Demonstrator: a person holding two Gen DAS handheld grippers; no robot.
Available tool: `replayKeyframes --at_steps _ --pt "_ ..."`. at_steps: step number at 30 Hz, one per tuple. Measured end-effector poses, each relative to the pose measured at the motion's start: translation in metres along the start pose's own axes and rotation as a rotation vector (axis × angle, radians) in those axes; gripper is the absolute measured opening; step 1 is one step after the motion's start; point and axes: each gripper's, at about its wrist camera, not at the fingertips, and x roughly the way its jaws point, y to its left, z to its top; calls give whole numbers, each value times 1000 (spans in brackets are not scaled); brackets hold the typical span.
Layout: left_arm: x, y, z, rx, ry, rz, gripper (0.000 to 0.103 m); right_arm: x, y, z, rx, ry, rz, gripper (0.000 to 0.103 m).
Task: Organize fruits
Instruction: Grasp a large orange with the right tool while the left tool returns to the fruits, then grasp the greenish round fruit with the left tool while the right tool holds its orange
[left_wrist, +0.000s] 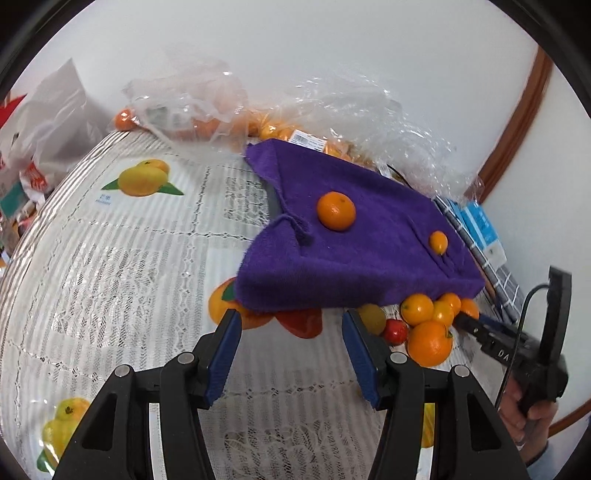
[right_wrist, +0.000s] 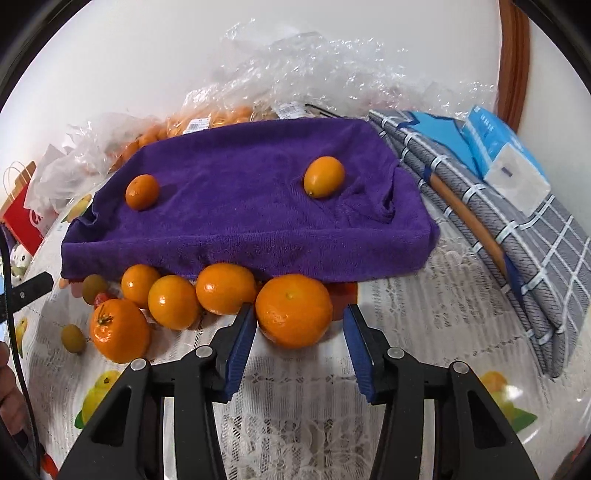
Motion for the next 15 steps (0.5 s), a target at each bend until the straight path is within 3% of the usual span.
replayKeyframes --at_steps 7,12,15 --pt "8 -3 -4 -11 49 -80 55 -14 -8 -9 4 -21 37 40" --pt "12 -26 -14 76 101 -155 55 -20 -8 -17 -12 -4 47 40" --pt "16 -42 -22 156 119 -117 55 -15 -6 -19 -20 8 32 41"
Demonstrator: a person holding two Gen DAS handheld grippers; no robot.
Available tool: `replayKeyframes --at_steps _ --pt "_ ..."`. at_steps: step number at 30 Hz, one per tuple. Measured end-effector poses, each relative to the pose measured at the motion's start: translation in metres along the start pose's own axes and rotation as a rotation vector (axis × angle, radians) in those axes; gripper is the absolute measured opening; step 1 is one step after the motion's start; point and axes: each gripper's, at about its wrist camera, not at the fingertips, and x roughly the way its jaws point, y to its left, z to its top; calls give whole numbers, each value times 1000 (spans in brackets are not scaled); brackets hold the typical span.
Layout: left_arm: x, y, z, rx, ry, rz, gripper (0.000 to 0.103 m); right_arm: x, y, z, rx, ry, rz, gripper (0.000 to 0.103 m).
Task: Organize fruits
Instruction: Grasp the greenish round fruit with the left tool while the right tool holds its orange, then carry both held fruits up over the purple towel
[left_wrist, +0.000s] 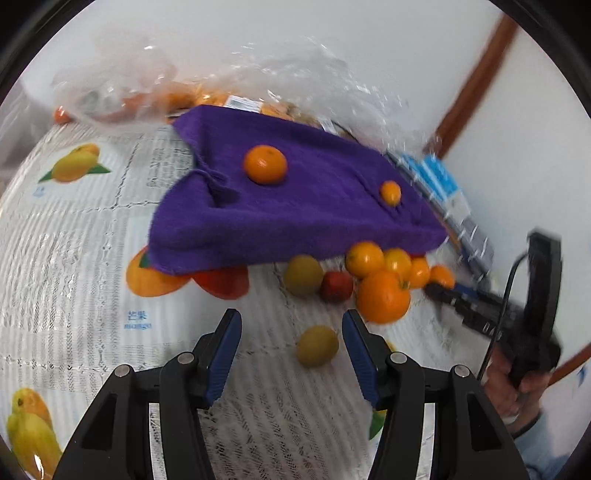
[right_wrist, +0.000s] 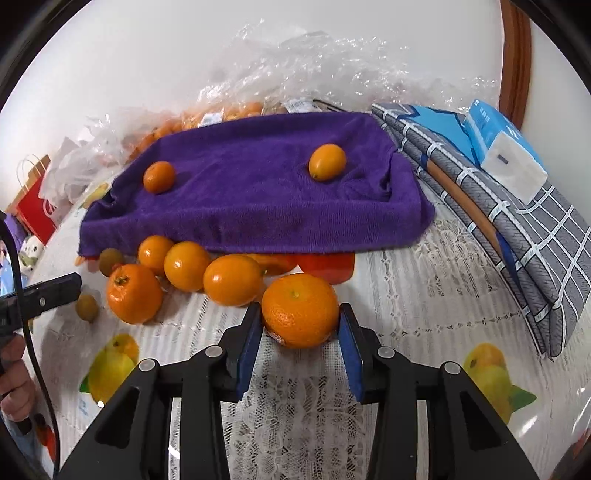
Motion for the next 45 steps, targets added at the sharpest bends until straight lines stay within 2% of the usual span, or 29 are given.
replayKeyframes --at_steps 6,7,9,10,11,14,20,28,32,41,45 --pt "2 -16 -5 87 -3 44 52 4 3 3 3 -13 -18 41" --pt "2 -18 -6 98 -4 43 41 3 3 2 -2 -16 -22 40" --pt "5 -23 -8 124 11 45 25 2 5 1 -8 -22 -32 40" --pt "7 -27 -8 141 8 61 24 1 5 1 -11 -26 -35 40" --pt "7 -32 -9 166 -3 80 24 -1 5 0 -11 -30 -35 40" --pt "1 -36 -11 190 -31 73 24 -5 3 -1 9 -45 -38 40" --pt "-7 -34 -8 169 -79 86 24 -11 -4 -2 52 -73 -41 40" --pt "-15 -27 -4 122 -151 125 24 -12 0 -3 30 -74 -50 40" --pt "-12 -24 -2 109 -133 150 24 -12 0 -3 33 -77 -51 40" --pt "-11 -23 0 104 -110 126 24 -15 -6 -5 59 -89 -40 40" --pt "-16 -25 -2 118 -134 97 24 -15 -2 -5 40 -89 -50 40"
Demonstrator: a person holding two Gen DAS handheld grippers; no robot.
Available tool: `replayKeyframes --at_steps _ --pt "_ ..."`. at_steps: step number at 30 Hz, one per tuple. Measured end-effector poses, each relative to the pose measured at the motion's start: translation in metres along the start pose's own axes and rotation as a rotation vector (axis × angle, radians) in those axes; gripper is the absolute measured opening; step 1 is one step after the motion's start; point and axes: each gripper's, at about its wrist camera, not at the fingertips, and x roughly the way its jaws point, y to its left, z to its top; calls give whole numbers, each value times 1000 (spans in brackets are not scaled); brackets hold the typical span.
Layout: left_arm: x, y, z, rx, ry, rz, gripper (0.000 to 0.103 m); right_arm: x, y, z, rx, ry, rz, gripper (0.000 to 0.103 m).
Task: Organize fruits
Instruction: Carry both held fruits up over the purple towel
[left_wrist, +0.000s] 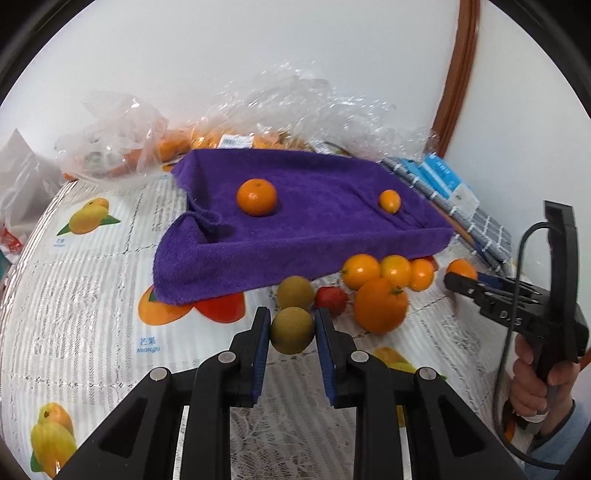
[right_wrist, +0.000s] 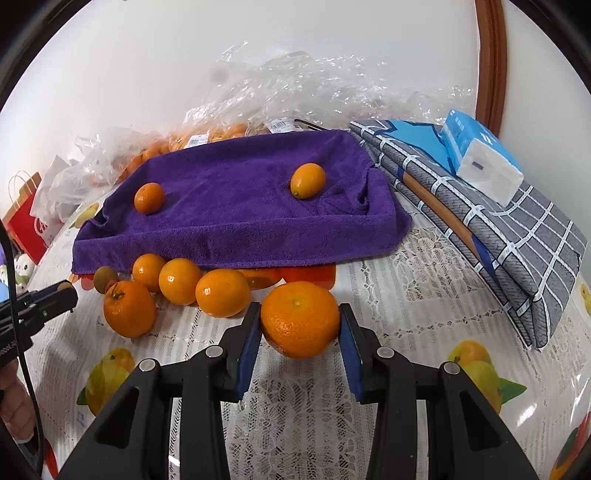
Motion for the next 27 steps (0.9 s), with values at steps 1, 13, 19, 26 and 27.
replayKeyframes --at_steps 1,13,19,26,27 --pt "-2 -2 0 7 -10 -3 24 -1 0 0 -2 -5 6 40" --pt "-34 -9 26 -3 -77 -9 24 -19 -6 16 44 -25 57 40" --pt "-55 -16 80 2 -192 -4 24 -45 11 61 -26 -148 14 40" --pt "-28 -10 116 -54 -253 38 24 -34 29 106 -57 -219 12 40" --pt "-22 -6 116 -74 -255 35 24 -29 31 111 -58 -222 14 40"
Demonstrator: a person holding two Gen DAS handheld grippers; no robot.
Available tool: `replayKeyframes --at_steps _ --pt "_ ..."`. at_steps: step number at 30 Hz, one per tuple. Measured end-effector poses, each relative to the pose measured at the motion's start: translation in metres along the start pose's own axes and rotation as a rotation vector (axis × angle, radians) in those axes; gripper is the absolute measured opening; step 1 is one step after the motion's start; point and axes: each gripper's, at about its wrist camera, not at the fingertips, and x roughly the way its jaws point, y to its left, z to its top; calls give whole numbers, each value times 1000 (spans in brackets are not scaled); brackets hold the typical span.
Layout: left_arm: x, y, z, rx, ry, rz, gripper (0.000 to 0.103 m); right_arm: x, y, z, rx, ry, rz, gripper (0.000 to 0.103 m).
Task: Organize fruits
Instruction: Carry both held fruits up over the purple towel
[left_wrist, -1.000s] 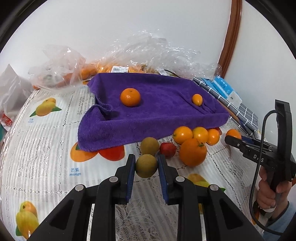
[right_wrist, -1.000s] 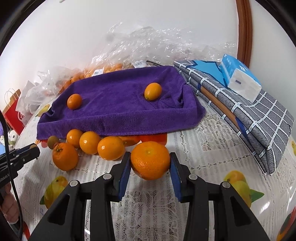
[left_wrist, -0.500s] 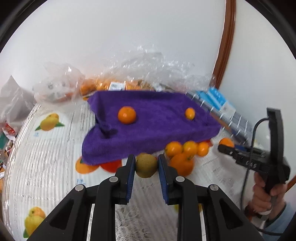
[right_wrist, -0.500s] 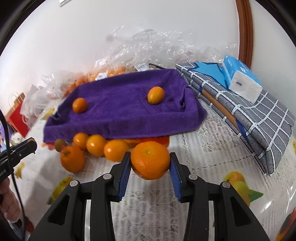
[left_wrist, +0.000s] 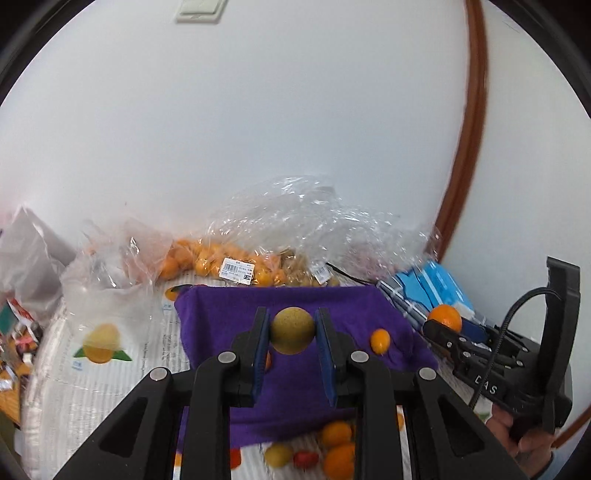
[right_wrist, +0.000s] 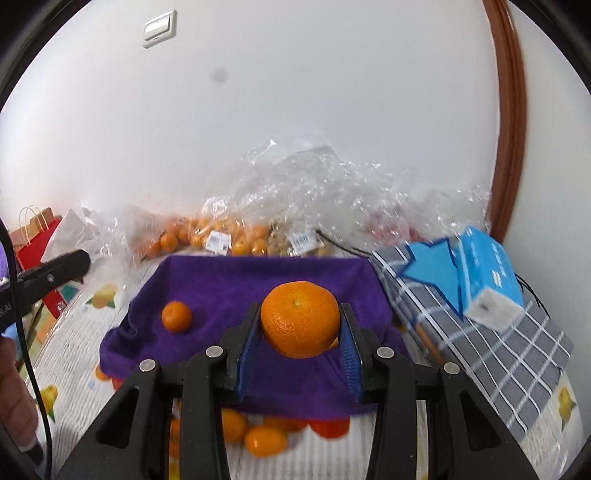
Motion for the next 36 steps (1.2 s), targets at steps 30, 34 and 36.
replayKeyframes --at_steps 30,34,36 --pt "59 39 -43 -109 100 37 24 63 -39 -33 107 75 -14 40" --pt "58 43 -41 -120 95 52 24 62 -40 -34 109 71 -21 40" --pt "56 45 -40 -131 86 55 24 60 -42 -34 112 65 -25 40"
